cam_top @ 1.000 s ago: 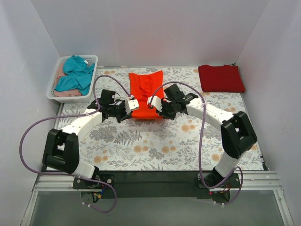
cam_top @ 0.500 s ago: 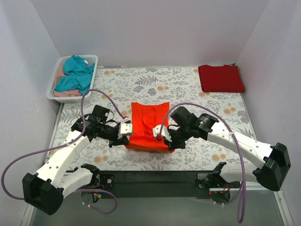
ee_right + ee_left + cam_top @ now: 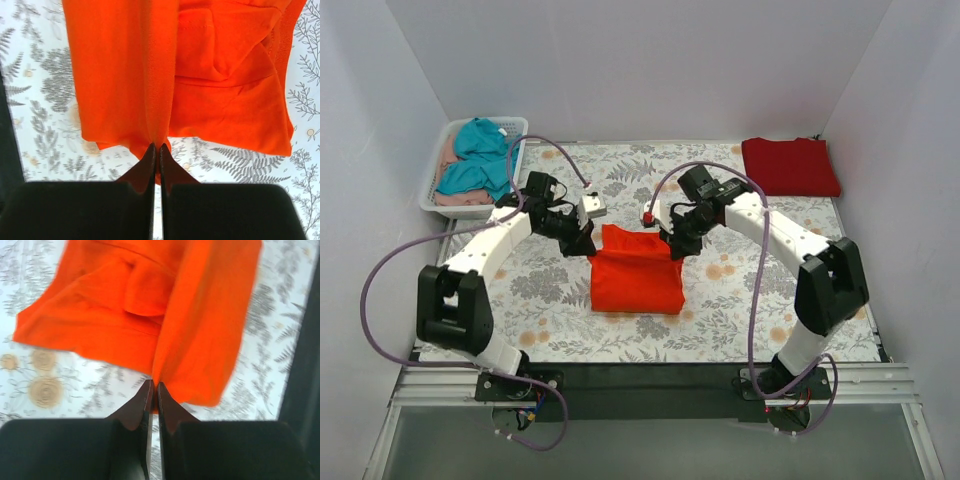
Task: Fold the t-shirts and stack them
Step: Fold the tshirt
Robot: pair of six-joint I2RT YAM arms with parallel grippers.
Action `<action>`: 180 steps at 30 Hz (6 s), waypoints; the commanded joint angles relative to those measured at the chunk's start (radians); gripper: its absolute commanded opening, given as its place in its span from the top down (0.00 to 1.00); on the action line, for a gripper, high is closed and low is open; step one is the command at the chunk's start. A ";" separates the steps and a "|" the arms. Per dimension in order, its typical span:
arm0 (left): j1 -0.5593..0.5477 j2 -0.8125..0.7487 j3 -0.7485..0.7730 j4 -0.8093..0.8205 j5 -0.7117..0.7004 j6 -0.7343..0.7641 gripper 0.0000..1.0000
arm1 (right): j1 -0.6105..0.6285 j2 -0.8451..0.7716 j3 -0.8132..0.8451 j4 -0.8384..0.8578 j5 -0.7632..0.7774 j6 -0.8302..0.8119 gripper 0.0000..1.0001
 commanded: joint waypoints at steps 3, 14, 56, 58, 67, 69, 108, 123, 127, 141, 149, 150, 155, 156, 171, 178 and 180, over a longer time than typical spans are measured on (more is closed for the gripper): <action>0.014 0.219 0.140 0.237 -0.072 -0.140 1.00 | -0.054 0.190 0.111 0.004 0.002 -0.070 0.99; -0.021 0.281 -0.023 0.303 -0.160 -0.203 1.00 | -0.060 0.327 0.063 0.112 -0.009 0.023 0.99; -0.340 0.070 -0.268 0.474 -0.056 0.041 0.59 | -0.017 0.558 0.191 0.282 -0.538 0.753 0.78; -0.342 0.082 -0.274 0.490 -0.069 0.042 0.60 | -0.017 0.572 0.193 0.288 -0.517 0.756 0.78; -0.369 0.083 -0.278 0.494 -0.085 0.013 0.84 | -0.017 0.632 0.176 0.291 -0.491 0.762 0.79; -0.375 0.066 -0.269 0.499 -0.083 -0.008 1.00 | -0.017 0.635 0.168 0.294 -0.489 0.760 0.79; -0.342 0.043 -0.272 0.754 -0.126 0.029 1.00 | -0.006 0.512 0.187 0.259 -0.373 0.704 0.74; -0.342 -0.034 -0.320 0.827 -0.102 0.039 1.00 | -0.026 0.526 0.130 0.207 -0.353 0.595 0.81; -0.342 -0.030 -0.321 0.875 -0.134 0.030 1.00 | -0.026 0.589 0.130 0.202 -0.374 0.578 0.82; -0.343 0.113 -0.386 1.085 -0.197 0.027 1.00 | -0.026 0.509 0.141 0.193 -0.201 0.533 0.80; -0.342 0.098 -0.452 1.130 -0.217 0.033 0.88 | -0.044 0.406 0.279 0.153 0.052 0.480 0.47; -0.342 0.095 -0.447 1.116 -0.217 0.027 0.86 | -0.046 0.390 0.286 0.152 0.081 0.474 0.45; -0.342 0.038 -0.365 1.068 -0.192 -0.051 0.59 | -0.118 0.351 0.323 0.112 0.050 0.458 0.38; -0.340 0.024 -0.335 1.009 -0.182 -0.103 0.57 | -0.135 0.334 0.332 0.104 0.013 0.460 0.37; -0.056 0.107 -0.033 0.464 -0.013 -0.666 0.51 | -0.248 0.159 -0.008 -0.003 -0.225 0.435 0.34; -0.044 0.253 0.025 0.392 -0.051 -0.738 0.45 | -0.244 0.189 -0.057 0.052 -0.173 0.480 0.37; -0.044 0.268 0.028 0.401 -0.056 -0.760 0.44 | -0.242 0.192 -0.071 0.055 -0.173 0.484 0.37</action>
